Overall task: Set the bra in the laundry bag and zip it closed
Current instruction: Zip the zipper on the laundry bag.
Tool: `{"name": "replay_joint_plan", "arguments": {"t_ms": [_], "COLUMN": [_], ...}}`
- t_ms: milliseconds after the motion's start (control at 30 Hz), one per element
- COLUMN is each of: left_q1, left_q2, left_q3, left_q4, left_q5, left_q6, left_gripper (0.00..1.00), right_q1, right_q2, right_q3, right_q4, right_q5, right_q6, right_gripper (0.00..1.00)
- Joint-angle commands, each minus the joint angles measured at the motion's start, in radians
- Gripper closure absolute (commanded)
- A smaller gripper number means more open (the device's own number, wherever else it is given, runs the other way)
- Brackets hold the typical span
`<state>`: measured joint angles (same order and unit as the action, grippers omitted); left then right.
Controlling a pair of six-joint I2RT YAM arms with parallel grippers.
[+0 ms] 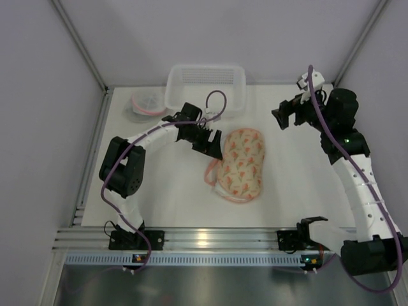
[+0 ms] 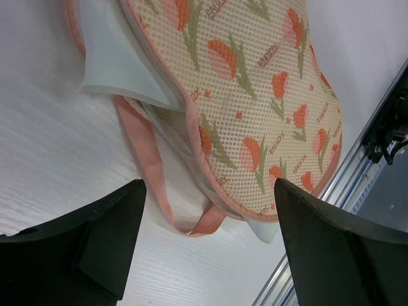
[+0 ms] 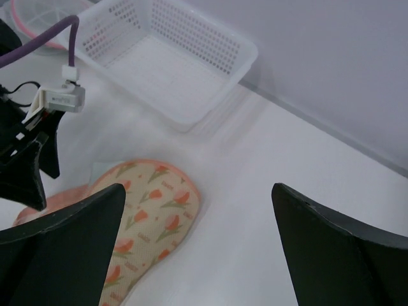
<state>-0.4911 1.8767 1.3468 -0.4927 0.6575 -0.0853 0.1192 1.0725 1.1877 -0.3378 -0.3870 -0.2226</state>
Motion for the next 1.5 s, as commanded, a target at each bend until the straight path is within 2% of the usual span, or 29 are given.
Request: {"name": "replay_joint_plan", "arguments": {"t_ms": [0, 100, 267, 533, 700, 733, 800, 867, 900, 1067, 1167, 1267, 1300, 1400, 1467], "left_q1": [-0.003, -0.007, -0.017, -0.047, -0.049, -0.049, -0.047, -0.040, -0.032, -0.009, 0.008, 0.019, 0.020, 0.022, 0.022], "left_q2": [0.024, 0.048, 0.081, 0.102, 0.117, 0.118, 0.116, 0.121, 0.122, 0.183, 0.243, 0.278, 0.288, 0.318, 0.332], "left_q3": [0.029, 0.040, 0.046, 0.049, 0.057, 0.057, 0.051, 0.038, 0.034, 0.012, 0.018, 0.015, 0.014, 0.015, 0.015], "left_q4": [0.006, 0.005, 0.005, 0.005, 0.003, 0.005, 0.005, 0.005, 0.003, -0.012, -0.033, -0.040, -0.038, -0.037, -0.038], "left_q5": [0.001, -0.004, -0.004, 0.037, 0.054, 0.053, 0.042, -0.011, -0.048, -0.218, -0.220, -0.225, -0.222, -0.228, -0.231], "left_q6": [-0.016, -0.021, -0.034, -0.051, -0.065, -0.068, -0.070, -0.073, -0.076, -0.068, -0.073, -0.071, -0.077, -0.076, -0.074], "left_gripper": [0.13, 0.18, 0.27, 0.42, 0.63, 0.72, 0.82, 0.97, 1.00, 1.00, 1.00, 1.00, 1.00, 1.00, 1.00], "right_q1": [-0.006, -0.010, -0.035, -0.092, -0.147, -0.153, -0.165, -0.171, -0.171, -0.173, -0.173, -0.173, -0.173, -0.170, -0.162], "right_q2": [0.086, 0.110, 0.118, 0.245, 0.300, 0.316, 0.334, 0.362, 0.369, 0.399, 0.405, 0.431, 0.447, 0.483, 0.503], "right_q3": [0.018, -0.032, -0.164, -0.209, -0.235, -0.243, -0.250, -0.261, -0.264, -0.299, -0.330, -0.367, -0.396, -0.463, -0.497], "right_q4": [-0.177, -0.259, -0.247, -0.257, -0.239, -0.233, -0.225, -0.222, -0.222, -0.196, -0.162, -0.090, -0.031, 0.134, 0.218], "right_q5": [-0.075, -0.113, -0.122, -0.214, -0.250, -0.254, -0.272, -0.292, -0.297, -0.326, -0.363, -0.427, -0.450, -0.521, -0.541], "right_q6": [-0.017, 0.000, 0.083, 0.196, 0.248, 0.255, 0.270, 0.281, 0.282, 0.296, 0.325, 0.377, 0.393, 0.480, 0.541], "right_gripper": [0.01, 0.01, 0.01, 0.00, 0.00, 0.01, 0.01, 0.01, 0.01, 0.01, 0.07, 0.19, 0.27, 0.39, 0.44]}}
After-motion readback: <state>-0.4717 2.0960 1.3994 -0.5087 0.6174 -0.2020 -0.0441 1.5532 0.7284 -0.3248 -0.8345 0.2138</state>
